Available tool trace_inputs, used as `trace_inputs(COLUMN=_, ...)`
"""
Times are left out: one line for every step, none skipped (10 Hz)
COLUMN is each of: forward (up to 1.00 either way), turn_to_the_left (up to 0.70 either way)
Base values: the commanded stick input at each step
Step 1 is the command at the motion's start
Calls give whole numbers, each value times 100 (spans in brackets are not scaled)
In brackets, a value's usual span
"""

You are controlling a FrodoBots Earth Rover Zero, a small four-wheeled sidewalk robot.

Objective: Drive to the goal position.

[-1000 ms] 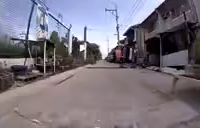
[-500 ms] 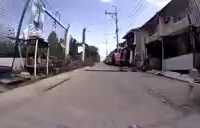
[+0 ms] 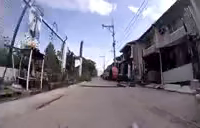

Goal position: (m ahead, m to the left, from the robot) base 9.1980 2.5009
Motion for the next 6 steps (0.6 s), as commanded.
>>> trace_inputs(forward=70, turn_to_the_left=2)
trace_inputs(forward=70, turn_to_the_left=2)
trace_inputs(forward=67, turn_to_the_left=2)
trace_inputs(forward=57, turn_to_the_left=2)
trace_inputs(forward=57, turn_to_the_left=2)
trace_inputs(forward=57, turn_to_the_left=2)
